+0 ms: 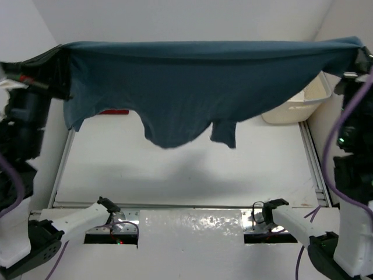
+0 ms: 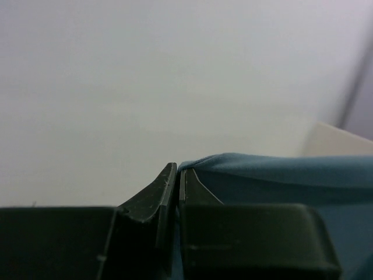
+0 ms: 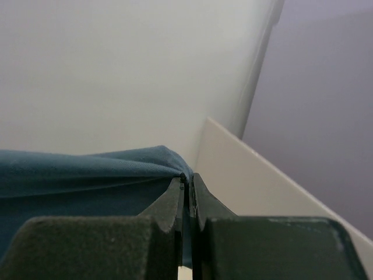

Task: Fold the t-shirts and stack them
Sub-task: Flatten out the tshirt

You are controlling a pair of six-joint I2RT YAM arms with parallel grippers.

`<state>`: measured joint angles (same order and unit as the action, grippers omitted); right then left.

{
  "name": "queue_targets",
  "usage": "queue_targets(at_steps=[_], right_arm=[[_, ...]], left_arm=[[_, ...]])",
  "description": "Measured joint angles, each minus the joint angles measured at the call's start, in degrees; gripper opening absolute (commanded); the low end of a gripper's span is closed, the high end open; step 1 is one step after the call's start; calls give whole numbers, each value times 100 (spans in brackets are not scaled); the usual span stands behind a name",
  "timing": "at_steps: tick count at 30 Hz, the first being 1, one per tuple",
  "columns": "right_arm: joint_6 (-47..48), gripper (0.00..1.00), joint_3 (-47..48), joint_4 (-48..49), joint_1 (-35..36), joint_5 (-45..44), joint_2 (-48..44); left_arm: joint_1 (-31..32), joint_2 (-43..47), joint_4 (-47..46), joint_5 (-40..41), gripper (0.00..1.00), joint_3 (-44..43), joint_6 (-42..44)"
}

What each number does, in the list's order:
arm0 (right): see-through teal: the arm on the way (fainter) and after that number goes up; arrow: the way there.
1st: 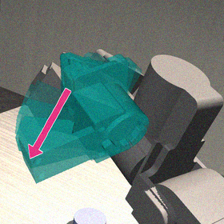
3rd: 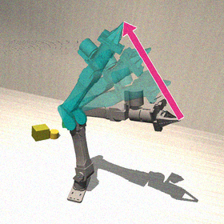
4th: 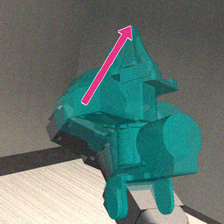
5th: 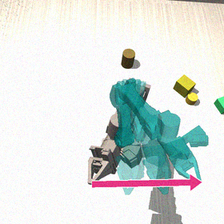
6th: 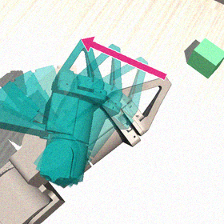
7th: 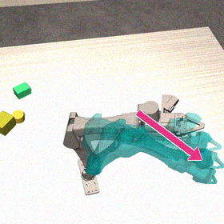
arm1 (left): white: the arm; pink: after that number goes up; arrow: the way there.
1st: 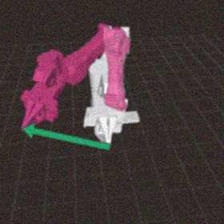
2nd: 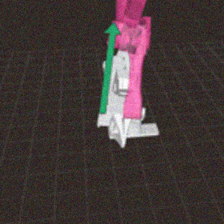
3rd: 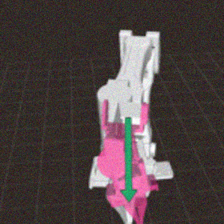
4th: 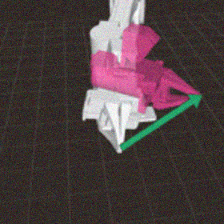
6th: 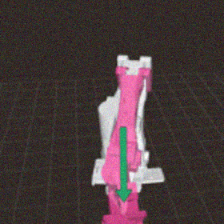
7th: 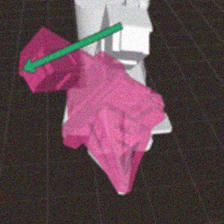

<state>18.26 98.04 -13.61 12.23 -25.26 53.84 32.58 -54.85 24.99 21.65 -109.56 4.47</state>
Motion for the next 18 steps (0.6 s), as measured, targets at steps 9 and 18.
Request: queue_targets(at_steps=[9,18], right_arm=[[142,0,905,24,-4,433,74],[223,0,-1432,601,-66,-96,1397]], left_arm=[[0,863,-146,-1198,0,575,-337],[-256,-516,-570,505,0,2953,-1263]])
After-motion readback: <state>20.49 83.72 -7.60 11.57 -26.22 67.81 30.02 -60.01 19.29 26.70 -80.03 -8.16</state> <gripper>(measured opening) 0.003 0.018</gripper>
